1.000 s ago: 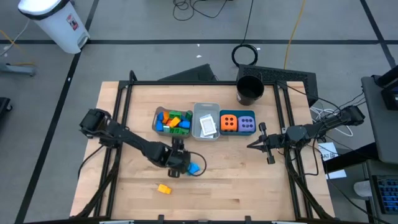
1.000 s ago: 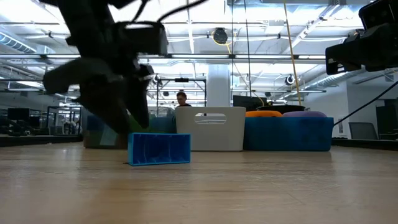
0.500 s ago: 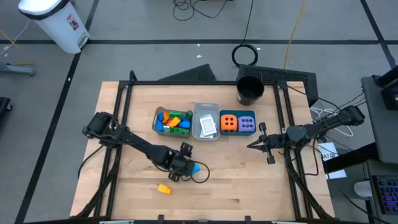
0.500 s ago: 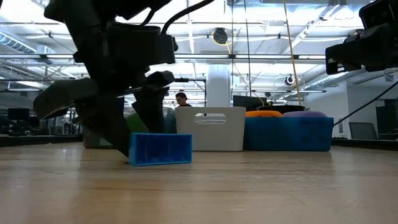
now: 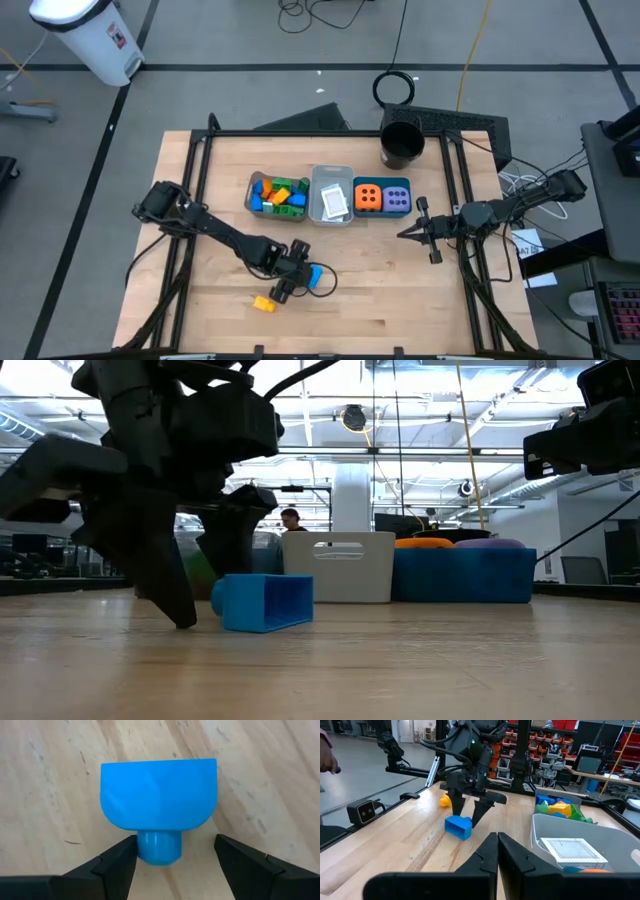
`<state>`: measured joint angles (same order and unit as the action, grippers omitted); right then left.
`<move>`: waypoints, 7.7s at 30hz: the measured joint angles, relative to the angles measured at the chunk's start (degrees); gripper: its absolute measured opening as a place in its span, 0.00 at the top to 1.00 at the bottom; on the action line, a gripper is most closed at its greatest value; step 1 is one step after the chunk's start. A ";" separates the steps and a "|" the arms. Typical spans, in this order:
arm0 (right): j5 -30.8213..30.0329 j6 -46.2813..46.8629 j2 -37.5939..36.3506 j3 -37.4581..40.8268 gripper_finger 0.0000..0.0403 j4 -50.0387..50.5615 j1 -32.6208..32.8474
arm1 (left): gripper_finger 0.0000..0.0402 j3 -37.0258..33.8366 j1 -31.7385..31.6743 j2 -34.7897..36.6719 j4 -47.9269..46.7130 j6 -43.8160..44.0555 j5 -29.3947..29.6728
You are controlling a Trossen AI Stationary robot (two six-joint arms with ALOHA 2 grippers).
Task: Pick & Place Toys
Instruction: Put the blue game piece into the black bin, then put the yellow game piece into the black bin
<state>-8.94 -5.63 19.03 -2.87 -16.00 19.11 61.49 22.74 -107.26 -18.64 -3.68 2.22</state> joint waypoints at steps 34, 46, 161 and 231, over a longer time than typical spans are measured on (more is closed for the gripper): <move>0.01 0.01 0.00 0.00 0.99 0.01 -0.01 | 0.32 0.22 -0.70 -3.10 6.96 0.80 0.55; -0.01 0.00 0.01 0.00 0.99 0.03 0.00 | 0.54 0.11 -0.75 -3.42 9.05 1.39 -0.89; -0.21 -0.02 0.00 0.00 0.99 0.03 0.00 | 0.30 -11.36 20.48 12.72 0.31 35.88 6.12; -0.07 0.00 0.00 0.00 0.99 0.01 0.00 | 0.61 -11.31 -31.68 19.48 -0.33 38.09 17.17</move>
<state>-9.01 -5.63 19.03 -2.87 -15.99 19.11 50.18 -8.94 -87.79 -18.97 34.40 19.39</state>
